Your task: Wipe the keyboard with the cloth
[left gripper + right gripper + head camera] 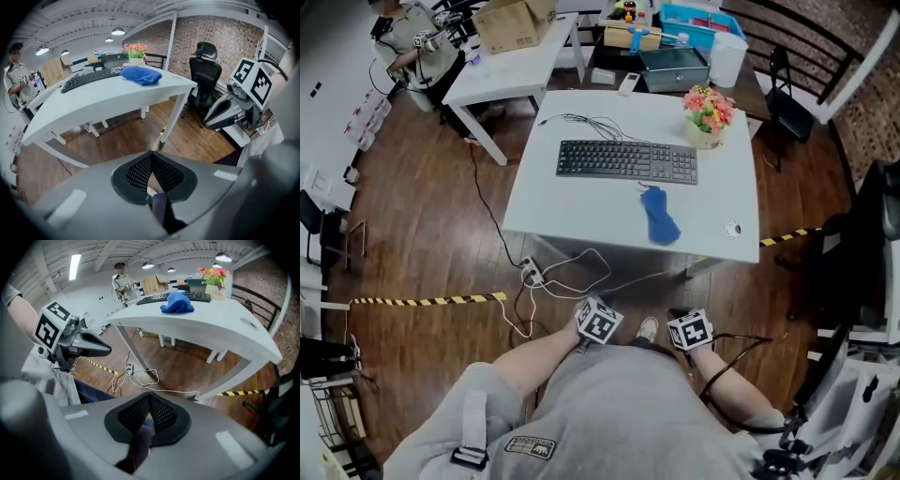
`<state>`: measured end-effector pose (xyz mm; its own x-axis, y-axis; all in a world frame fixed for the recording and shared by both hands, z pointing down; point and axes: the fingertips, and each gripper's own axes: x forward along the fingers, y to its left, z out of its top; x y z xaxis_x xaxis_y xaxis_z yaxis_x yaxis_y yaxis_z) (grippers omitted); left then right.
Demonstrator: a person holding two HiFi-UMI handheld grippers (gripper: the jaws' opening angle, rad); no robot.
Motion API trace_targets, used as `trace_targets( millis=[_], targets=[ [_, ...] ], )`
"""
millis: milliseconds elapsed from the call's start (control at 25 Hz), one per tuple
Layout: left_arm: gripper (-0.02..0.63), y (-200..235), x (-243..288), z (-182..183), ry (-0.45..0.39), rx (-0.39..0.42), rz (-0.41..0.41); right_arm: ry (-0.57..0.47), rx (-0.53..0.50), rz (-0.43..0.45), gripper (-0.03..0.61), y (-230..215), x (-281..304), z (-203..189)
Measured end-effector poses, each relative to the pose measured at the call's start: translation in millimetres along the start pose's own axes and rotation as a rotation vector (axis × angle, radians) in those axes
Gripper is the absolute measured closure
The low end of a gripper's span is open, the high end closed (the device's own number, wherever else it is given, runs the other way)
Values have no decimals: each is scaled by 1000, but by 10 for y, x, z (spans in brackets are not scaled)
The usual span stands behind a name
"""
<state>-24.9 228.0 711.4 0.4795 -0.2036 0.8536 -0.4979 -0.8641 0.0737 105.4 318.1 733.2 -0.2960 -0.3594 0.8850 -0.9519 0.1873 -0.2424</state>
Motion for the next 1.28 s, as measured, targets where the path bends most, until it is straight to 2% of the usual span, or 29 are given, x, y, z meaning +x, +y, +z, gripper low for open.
trace_targets(
  millis=[160,520,1280],
  targets=[
    [620,-58,-45,-259,28,12,-33,32,49,-27,571,66,63,-155],
    [620,88,-61,-419,39,-5,-40,47,51,-53,572,148,118,-105],
    [620,119,-61,-400,31,-5,-40,43,49,-73,572,85,94,-42]
  ],
)
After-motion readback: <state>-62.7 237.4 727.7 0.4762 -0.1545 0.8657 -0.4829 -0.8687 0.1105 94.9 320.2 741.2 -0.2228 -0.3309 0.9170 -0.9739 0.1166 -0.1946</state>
